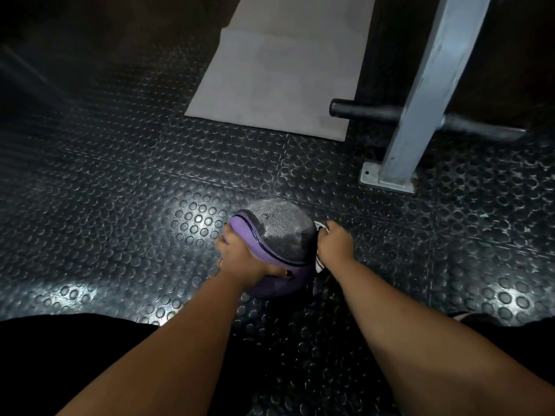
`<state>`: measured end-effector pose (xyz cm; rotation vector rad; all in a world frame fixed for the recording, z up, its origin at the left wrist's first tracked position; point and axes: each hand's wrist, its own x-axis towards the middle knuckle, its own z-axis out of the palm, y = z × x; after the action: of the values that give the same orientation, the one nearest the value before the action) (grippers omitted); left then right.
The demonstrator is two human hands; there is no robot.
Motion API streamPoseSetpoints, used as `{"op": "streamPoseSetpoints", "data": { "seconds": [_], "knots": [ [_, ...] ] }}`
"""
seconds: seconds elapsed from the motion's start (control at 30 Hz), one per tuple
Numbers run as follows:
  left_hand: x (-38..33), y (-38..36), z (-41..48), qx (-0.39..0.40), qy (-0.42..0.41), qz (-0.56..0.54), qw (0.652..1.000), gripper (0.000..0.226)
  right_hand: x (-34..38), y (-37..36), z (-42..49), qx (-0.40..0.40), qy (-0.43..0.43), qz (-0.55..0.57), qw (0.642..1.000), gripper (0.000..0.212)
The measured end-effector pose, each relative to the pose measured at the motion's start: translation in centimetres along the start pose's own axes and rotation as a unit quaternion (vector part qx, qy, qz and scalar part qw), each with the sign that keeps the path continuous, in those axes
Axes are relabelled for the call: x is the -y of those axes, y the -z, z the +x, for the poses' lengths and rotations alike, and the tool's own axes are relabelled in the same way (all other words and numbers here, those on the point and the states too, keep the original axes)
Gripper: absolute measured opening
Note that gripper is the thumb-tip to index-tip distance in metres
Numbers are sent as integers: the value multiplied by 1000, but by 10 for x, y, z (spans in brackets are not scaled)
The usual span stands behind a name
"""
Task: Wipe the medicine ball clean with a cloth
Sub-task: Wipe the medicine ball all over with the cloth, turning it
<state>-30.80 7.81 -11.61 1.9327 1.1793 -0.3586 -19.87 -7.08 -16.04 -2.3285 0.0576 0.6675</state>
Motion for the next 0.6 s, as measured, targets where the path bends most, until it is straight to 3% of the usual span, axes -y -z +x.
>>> {"op": "streamPoseSetpoints", "data": {
  "seconds": [0.17, 0.27, 0.43, 0.6],
  "knots": [
    [4, -1, 3, 1, -6, 6, 1000, 173, -13, -5, 27, 81, -60, 30, 994, 33],
    [3, -2, 3, 2, -2, 6, 1000, 175, -19, -10, 31, 82, -76, 75, 991, 32],
    [1, 1, 7, -2, 15, -28, 999, 171, 6, -3, 3, 15, 14, 48, 999, 29],
    [0, -2, 2, -1, 19, -40, 999, 168, 21, -7, -48, -50, 140, -26, 988, 14]
  ]
}}
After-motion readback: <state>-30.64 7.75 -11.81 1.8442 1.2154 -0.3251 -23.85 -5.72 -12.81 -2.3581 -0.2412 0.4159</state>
